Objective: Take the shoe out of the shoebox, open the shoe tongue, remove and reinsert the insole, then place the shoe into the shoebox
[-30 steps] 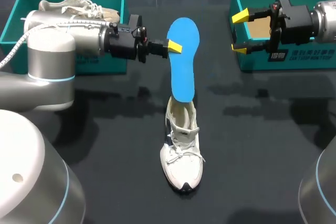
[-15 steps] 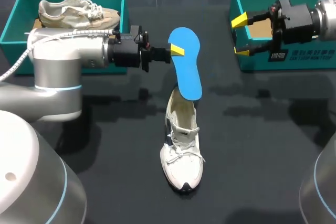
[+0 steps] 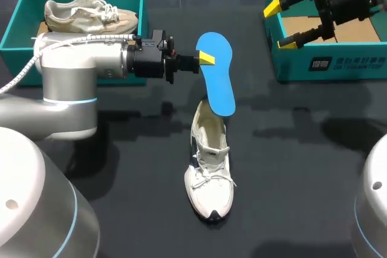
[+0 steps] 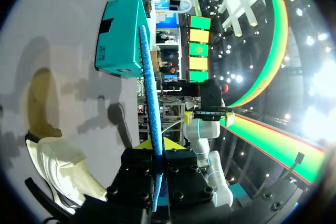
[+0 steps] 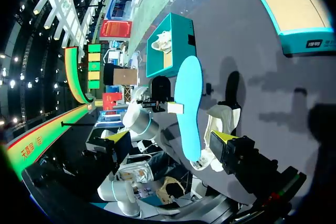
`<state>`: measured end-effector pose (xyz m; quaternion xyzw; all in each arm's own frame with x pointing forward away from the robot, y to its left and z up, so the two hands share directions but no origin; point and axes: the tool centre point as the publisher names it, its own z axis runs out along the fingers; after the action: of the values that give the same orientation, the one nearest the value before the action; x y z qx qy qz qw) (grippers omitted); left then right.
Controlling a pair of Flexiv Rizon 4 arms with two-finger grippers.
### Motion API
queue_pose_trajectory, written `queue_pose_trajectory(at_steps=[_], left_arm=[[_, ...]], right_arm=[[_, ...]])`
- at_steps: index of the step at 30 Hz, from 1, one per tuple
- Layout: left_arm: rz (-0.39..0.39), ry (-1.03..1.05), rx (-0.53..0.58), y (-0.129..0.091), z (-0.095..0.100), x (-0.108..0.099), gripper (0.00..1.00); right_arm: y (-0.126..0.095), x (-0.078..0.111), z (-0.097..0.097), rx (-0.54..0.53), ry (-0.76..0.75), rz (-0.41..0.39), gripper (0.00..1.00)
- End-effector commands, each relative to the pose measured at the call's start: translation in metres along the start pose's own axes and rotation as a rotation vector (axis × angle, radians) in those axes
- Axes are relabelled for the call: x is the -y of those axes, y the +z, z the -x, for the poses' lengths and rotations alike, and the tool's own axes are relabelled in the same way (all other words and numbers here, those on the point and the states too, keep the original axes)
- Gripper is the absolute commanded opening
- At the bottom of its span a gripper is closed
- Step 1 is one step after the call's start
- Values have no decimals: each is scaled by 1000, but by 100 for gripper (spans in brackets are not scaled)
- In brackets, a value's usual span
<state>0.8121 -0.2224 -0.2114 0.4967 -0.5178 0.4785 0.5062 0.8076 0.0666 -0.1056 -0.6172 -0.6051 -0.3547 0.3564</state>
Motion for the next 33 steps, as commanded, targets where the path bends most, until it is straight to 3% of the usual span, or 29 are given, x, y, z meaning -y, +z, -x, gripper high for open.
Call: queue_pose_trajectory(at_steps=[1,11,23,33], left_arm=[[-2,0,0,1,1,0,0],[-2,0,0,1,1,0,0],[-2,0,0,1,1,0,0],[-2,0,0,1,1,0,0]], right_arm=[[-1,0,-24,401,12,-9,100],[7,8,-47,610,-6,10,100],[44,13,-82,750,-74,8,100],[71,12,-101,867,-44,8,100]])
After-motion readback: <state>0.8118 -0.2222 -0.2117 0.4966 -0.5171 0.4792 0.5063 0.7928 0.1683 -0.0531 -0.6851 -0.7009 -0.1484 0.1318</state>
